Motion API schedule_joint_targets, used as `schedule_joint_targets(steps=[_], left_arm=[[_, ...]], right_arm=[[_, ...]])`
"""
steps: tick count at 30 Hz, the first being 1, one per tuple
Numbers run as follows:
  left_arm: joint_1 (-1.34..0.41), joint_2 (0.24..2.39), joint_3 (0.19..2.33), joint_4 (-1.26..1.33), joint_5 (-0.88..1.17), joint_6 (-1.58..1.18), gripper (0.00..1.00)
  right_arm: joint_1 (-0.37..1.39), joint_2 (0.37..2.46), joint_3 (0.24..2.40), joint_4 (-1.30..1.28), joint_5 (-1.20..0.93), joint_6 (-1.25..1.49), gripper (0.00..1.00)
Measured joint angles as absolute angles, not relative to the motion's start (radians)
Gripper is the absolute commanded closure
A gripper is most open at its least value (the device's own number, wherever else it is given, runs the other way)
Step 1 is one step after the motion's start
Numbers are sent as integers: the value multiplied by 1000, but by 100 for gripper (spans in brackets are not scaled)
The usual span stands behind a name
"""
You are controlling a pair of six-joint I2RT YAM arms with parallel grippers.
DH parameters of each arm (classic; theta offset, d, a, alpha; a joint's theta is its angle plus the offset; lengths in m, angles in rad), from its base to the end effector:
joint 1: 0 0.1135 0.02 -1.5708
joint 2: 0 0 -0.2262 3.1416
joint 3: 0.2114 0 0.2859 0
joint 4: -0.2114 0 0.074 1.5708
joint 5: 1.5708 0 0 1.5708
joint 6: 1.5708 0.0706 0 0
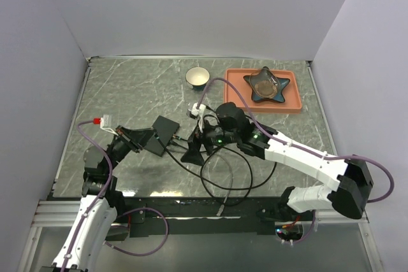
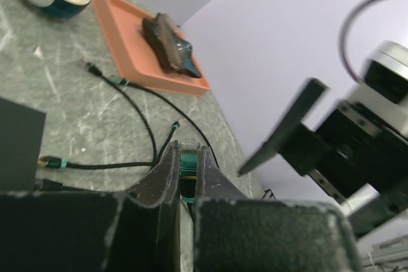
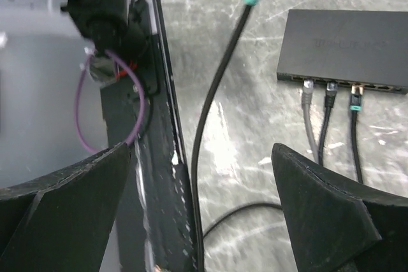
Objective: Insert the plug into the switch port
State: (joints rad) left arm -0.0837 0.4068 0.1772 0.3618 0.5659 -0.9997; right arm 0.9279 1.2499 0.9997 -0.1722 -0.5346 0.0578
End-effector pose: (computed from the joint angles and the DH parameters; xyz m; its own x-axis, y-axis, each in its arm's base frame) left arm 0.2266 -0.0570 0.2154 -0.4340 -0.6762 -0.5953 0.4350 0.4214 -0.7958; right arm 0.1854 0.3075 0.2618 -0.3012 -0.3192 -0.8985 -0.9515 0.1627 0.2612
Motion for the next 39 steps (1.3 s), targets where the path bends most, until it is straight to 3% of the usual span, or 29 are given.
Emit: schedule_joint_targets(steps=[19,25,29,39], left_arm=[[-84,325,95,718,772,-1067,99],[-84,276,95,728,776,-1068,99],[-84,270,95,725,778,-1068,99],[-84,258,95,698,765,-1068,99]], right_arm=[[902,1489,1079,236,-704,484,13],[902,1532,1074,331,-727,575,28],[902,1533,1069,414,-729,628,46],[902,1542,1018,545,-758,718,48]])
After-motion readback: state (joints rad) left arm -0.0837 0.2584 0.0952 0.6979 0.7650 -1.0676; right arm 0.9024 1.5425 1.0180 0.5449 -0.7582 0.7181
